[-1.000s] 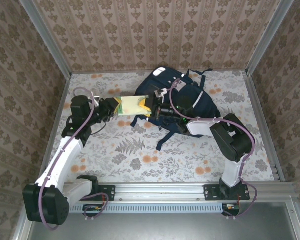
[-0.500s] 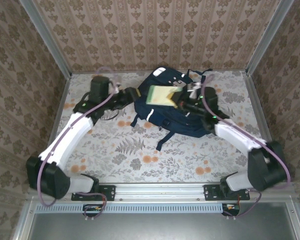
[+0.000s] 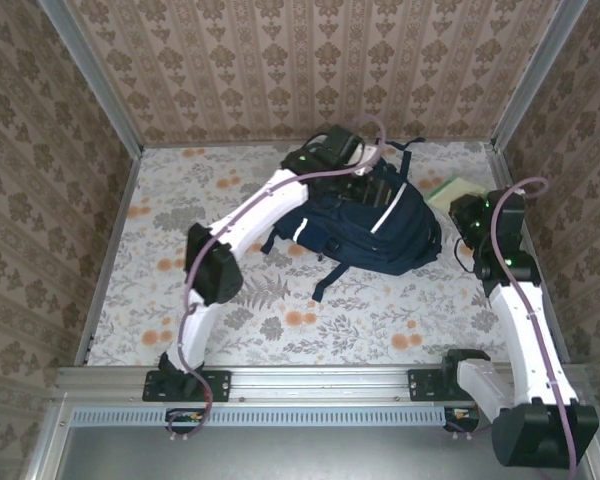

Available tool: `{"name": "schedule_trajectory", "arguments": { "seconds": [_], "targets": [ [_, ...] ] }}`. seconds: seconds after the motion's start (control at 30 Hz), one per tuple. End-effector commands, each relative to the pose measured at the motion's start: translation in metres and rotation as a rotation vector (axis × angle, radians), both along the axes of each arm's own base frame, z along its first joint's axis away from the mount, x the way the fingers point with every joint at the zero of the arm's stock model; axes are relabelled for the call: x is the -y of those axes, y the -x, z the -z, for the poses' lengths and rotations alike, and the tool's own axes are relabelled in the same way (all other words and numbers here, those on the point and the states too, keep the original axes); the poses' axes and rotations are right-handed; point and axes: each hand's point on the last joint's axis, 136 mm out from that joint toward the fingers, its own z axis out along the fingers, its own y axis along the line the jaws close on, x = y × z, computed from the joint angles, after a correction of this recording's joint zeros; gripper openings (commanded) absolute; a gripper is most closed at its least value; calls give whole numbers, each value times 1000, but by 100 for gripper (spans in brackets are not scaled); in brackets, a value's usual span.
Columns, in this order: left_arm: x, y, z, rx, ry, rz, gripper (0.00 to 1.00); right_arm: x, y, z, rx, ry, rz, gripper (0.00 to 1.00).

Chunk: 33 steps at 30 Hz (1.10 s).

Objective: Pack the student bag

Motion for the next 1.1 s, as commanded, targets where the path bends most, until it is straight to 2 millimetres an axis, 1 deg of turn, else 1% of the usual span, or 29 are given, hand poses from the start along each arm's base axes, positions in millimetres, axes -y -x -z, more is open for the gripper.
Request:
{"name": "schedule_trajectory", "arguments": {
  "seconds": [0.0,0.1,0.17,0.23,0.3,0.4,0.53,0.67,0.8,0.87,0.9,0.97,1.0,1.07],
  "targets": [
    [11,-3,11,-46,-5,34,62,25,21,7,-44,98,128,0],
    [32,-11,20,-93,71,36,60,26,21,8,-45,116,122,0],
    [43,-13,25,-135,129,38,59,26,20,12,-55,121,120,0],
    [52,-14,35,-177,160,37,58,24,18,15,-54,120,112,0],
    [59,-13,48,-226,176,32,56,22,16,17,-48,113,102,0],
    [70,-8,54,-278,217,51,53,21,15,19,-45,121,91,0],
    [78,-5,55,-273,224,49,51,18,13,23,-40,114,80,0],
    [73,-12,70,-260,176,3,47,16,13,26,-40,102,77,0],
    [76,-10,86,-255,139,-12,43,15,14,29,-35,89,74,1],
    [75,-10,95,-248,112,-23,38,14,14,30,-36,81,72,1],
    [74,-11,97,-242,99,-31,34,13,14,31,-37,77,69,1],
    [69,-16,101,-236,78,-49,21,13,14,31,-38,72,69,1],
    [68,-17,100,-235,79,-52,15,12,15,30,-35,69,69,1],
    [67,-20,87,-230,106,-53,3,12,16,30,-29,62,70,1]
  ]
}}
